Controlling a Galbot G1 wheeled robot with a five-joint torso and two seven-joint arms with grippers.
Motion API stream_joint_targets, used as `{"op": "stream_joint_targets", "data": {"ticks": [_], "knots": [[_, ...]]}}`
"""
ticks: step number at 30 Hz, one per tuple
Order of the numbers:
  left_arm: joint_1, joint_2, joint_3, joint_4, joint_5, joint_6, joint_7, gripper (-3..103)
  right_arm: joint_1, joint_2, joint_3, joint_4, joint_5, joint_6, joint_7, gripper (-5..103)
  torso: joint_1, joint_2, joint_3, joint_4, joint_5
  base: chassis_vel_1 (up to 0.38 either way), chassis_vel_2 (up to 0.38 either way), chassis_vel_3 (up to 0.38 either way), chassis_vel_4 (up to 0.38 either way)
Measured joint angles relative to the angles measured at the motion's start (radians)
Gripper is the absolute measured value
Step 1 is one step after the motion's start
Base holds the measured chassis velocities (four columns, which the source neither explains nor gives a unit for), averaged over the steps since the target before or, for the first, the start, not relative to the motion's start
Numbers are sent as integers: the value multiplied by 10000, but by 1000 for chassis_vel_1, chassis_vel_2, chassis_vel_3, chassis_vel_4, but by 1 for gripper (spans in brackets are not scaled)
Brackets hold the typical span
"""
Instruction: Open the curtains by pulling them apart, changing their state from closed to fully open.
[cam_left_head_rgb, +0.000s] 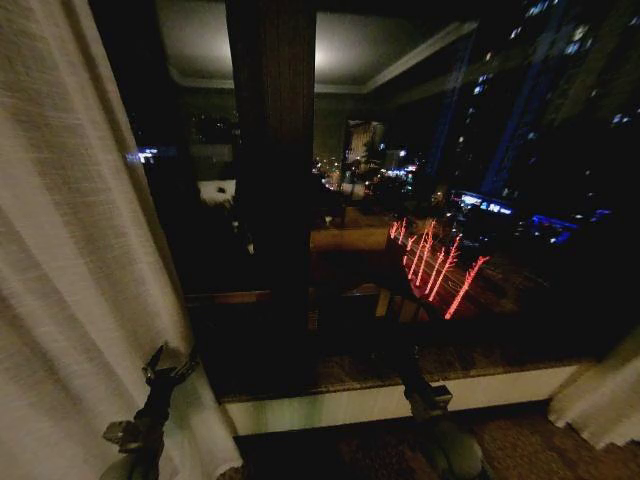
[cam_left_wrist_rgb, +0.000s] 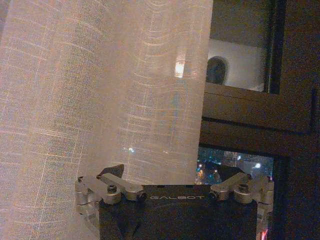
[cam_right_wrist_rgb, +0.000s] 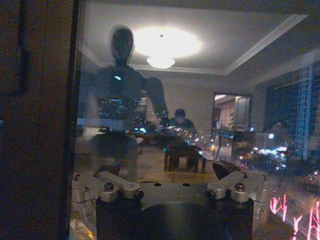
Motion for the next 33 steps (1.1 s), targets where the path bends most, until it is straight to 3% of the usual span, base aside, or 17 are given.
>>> {"op": "stream_joint_targets", "data": {"ticks": [33], "knots": [[-34,-1,59,0,16,39,-32,100,0,0,0,0,0,0,0,100,0,1,0,1,0,0,0,0,0]]}}
